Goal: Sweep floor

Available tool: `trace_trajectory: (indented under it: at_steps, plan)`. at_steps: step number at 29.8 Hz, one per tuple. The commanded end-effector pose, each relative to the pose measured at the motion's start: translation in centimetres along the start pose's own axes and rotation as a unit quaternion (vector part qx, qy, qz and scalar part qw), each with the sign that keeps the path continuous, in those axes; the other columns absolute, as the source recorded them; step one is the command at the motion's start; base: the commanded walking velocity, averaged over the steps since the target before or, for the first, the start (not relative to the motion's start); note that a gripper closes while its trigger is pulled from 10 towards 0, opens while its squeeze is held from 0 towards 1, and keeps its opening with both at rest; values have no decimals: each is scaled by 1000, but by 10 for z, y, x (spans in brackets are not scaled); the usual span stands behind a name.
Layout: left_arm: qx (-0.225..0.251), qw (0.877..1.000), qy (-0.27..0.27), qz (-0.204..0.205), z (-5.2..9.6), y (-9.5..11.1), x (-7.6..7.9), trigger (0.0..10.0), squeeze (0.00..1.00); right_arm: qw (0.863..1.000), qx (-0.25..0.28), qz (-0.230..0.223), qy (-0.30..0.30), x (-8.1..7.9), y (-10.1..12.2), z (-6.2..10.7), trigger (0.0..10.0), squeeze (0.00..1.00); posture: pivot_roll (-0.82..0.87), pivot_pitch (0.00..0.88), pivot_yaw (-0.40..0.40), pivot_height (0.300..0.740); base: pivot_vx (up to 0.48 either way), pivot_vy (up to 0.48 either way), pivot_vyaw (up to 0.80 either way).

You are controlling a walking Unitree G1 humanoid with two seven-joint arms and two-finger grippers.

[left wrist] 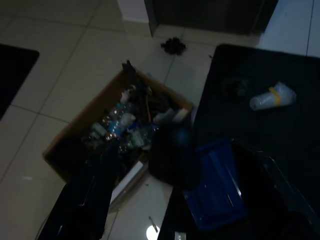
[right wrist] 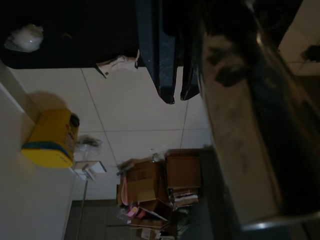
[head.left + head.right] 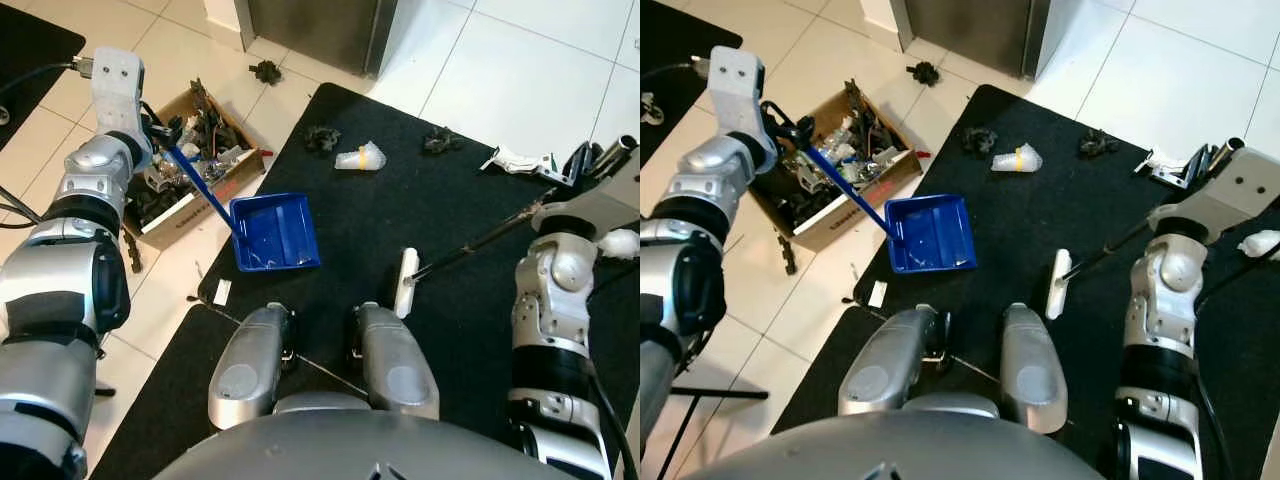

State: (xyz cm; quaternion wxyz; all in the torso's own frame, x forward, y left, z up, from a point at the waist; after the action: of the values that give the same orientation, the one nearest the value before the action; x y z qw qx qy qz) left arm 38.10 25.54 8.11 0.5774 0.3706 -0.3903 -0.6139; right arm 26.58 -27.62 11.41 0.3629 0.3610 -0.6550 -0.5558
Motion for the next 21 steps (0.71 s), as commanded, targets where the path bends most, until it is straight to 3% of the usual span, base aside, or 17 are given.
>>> trace_trajectory:
  at_steps: [1, 5, 7, 8, 11, 12, 21]
  plan:
    - [-9, 1000, 13, 1, 4, -2, -12, 7255, 0, 1000, 5, -9, -8, 3, 7, 1, 10000, 0, 15, 224, 69, 740, 0, 0, 0]
    - [-12, 1000, 19, -1, 6, -5, -17, 6510, 0, 1000, 2, -7, -9, 6, 9, 4, 10000, 0, 18, 243, 69, 740, 0, 0, 0]
    - [-14, 1000, 27, -1, 8, -7, -22, 4941, 0, 1000, -4, -4, -9, 8, 7, 6, 10000, 0, 20, 248, 66, 740, 0, 0, 0]
    - [-14, 999, 29, -1, 8, -8, -23, 4941, 0, 1000, -5, -4, -9, 8, 7, 6, 10000, 0, 20, 248, 66, 740, 0, 0, 0]
    - [-11, 999, 37, 1, 11, -8, -28, 2157, 0, 1000, -11, -3, -5, 7, 6, 8, 10000, 0, 25, 248, 58, 740, 0, 0, 0]
    - [-10, 999, 39, 1, 11, -8, -29, 0, 0, 1000, -13, -3, -4, 6, 7, 8, 10000, 0, 25, 248, 58, 740, 0, 0, 0]
    - [17, 999, 44, 8, 12, 6, -34, 0, 0, 1000, -19, -6, 1, 1, 9, 6, 10000, 0, 27, 230, 57, 740, 0, 0, 0]
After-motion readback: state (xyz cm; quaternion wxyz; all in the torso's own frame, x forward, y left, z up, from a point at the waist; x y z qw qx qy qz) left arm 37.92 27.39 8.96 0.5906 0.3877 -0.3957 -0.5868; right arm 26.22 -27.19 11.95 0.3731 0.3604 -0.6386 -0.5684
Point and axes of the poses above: a point about 5 cm out from each wrist's last joint towards the gripper, its own z axis pointing back from the gripper into the wrist, its own y axis along the axis of the wrist's last joint, x = y × z, the point moved 3 cm from there along -z, pointing out of the wrist towards the gripper, and after that the axes turned 9 degrees about z, right-handed, at the moved point
